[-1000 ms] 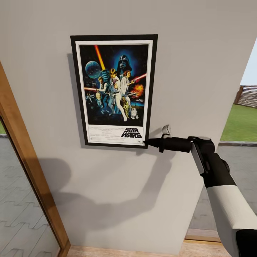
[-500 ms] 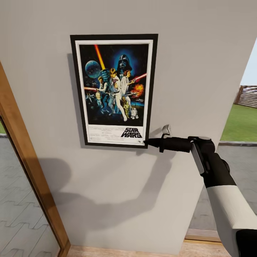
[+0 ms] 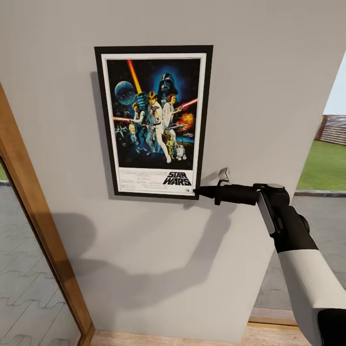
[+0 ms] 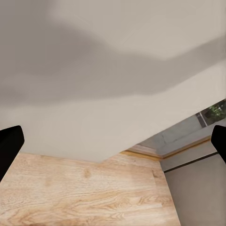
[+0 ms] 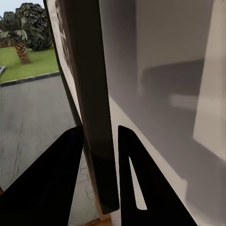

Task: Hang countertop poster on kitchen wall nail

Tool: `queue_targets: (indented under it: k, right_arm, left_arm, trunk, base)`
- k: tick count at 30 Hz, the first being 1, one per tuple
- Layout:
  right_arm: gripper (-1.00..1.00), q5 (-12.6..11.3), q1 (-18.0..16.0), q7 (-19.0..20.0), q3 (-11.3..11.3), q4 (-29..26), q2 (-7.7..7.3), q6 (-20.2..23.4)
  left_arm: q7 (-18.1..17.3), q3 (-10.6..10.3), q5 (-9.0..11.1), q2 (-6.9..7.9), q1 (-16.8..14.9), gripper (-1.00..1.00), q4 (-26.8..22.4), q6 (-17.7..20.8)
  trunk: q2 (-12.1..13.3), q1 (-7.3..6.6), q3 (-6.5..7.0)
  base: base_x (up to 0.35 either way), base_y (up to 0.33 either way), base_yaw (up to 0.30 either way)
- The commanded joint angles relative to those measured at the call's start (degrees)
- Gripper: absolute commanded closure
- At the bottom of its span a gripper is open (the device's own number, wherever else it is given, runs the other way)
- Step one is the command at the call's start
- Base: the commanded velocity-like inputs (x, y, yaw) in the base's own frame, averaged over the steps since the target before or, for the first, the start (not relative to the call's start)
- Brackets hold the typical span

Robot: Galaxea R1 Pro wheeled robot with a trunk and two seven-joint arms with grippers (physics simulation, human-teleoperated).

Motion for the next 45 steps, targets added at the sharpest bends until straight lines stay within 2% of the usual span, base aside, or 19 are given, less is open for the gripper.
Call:
queue_targets:
  k: [1,45]
  right_arm:
    - [1.00,-0.46,-0.02,-0.12,0.10,0.02,-0.06,0.47]
    - [1.00,-0.37,-0.02,-0.15,0.02,0.07,-0.02,0.55]
  left_arm:
    - [-0.08,-0.23,0.31,0.03,-0.01,-1.00,0.06,-0.35]
    - [-0.08,-0.23,0.30,0.03,-0.01,-1.00,0.04,-0.37]
  trunk:
    - [-0.04,0.02,-0.03]
    - [-0.04,0.02,-0.03]
  base:
    - [0.000,0.000,0.000]
    - [0.041,0.000,0.000]
